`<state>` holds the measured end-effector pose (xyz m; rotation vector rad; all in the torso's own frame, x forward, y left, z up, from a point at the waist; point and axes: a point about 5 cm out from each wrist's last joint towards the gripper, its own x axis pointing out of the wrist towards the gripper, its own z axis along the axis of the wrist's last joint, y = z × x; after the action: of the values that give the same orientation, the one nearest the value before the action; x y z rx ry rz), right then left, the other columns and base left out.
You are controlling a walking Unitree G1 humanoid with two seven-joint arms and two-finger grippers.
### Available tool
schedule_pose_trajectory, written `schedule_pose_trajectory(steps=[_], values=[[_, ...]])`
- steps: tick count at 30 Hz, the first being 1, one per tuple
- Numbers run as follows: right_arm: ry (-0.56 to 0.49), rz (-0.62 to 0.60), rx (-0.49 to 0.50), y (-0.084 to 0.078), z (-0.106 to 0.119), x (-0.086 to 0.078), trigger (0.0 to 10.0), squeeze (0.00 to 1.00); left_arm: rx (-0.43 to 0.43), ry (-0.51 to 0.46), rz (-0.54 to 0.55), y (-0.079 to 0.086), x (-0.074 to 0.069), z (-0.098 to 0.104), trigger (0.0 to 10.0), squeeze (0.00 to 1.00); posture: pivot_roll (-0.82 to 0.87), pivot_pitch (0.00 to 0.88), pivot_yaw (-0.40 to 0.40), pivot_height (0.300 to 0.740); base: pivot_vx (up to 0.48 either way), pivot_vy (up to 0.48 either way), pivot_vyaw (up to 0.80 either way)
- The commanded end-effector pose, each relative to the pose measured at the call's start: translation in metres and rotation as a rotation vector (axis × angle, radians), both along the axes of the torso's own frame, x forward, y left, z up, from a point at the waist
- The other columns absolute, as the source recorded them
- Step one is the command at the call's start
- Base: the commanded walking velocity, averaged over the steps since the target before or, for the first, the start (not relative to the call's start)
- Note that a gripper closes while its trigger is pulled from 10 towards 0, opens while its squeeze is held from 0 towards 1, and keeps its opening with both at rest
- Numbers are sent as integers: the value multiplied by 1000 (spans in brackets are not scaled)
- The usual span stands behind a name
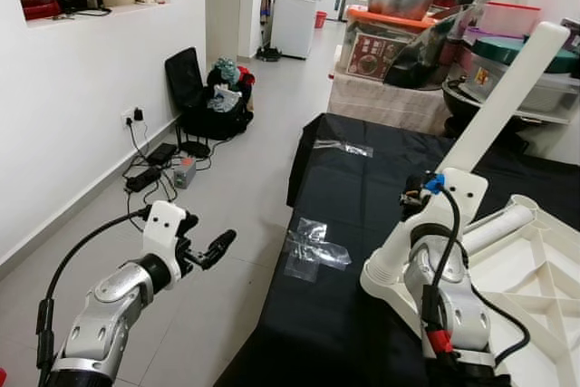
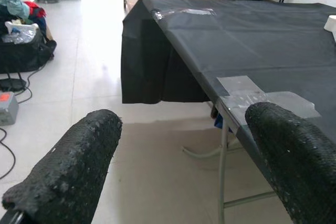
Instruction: Building children table
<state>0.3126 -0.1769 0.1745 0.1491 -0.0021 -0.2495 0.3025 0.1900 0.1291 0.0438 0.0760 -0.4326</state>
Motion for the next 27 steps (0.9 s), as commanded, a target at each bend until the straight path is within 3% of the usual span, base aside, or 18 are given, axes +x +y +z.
schedule_pose_trajectory(steps=[1, 2, 3, 4, 5, 7, 8, 11, 18, 20, 23, 24, 27], values=[[232, 363, 93, 31, -58, -7, 10000, 0, 0, 25, -13, -5, 1, -4, 10000, 0, 95, 0, -97, 740, 0, 0, 0], [232, 363, 93, 31, -58, -7, 10000, 0, 0, 25, -13, -5, 1, -4, 10000, 0, 95, 0, -97, 740, 0, 0, 0], [166, 562, 111, 47, -47, -10, 10000, 0, 0, 28, -14, -5, 1, -4, 10000, 0, 96, 0, -97, 740, 0, 0, 0], [166, 562, 111, 47, -47, -10, 10000, 0, 0, 28, -14, -5, 1, -4, 10000, 0, 96, 0, -97, 740, 0, 0, 0], [107, 790, 69, 58, -36, -21, 10000, 0, 1, 31, -16, -5, 1, -5, 10000, 0, 98, 0, -100, 740, 0, 0, 0], [80, 1054, -3, 68, -28, -40, 10000, 0, 2, 35, -17, -5, 1, -6, 10000, 0, 99, 0, -102, 740, 0, 0, 0], [80, 1054, -3, 68, -28, -40, 10000, 0, 2, 35, -17, -5, 1, -6, 10000, 0, 99, 0, -102, 740, 0, 0, 0], [63, 1354, -44, 68, -20, -65, 10000, 0, -9, 54, -18, -4, 0, -7, 10000, 0, 106, 0, -105, 740, 0, 0, 0], [45, 1560, -75, 59, -15, -77, 10000, 0, -7, 72, -28, -4, -2, -10, 10000, 0, 114, 0, -102, 740, 0, 0, 0], [10, 1655, -53, 58, -6, -81, 10000, 0, -8, 74, -31, -3, -1, -9, 10000, 0, 115, 0, -103, 740, 0, 0, 0], [-3, 1698, -43, 58, -2, -83, 10000, 0, -9, 75, -32, -3, -1, -9, 10000, 0, 115, 0, -103, 740, 0, 0, 0], [-39, 1803, -15, 60, 8, -90, 10000, 0, -10, 79, -35, -3, -1, -9, 10000, 0, 118, 0, -101, 740, 0, 0, 0], [-55, 1885, 6, 63, 15, -95, 10000, 0, -11, 84, -39, -3, -1, -9, 10000, 0, 120, 0, -101, 740, 0, 0, 0]])
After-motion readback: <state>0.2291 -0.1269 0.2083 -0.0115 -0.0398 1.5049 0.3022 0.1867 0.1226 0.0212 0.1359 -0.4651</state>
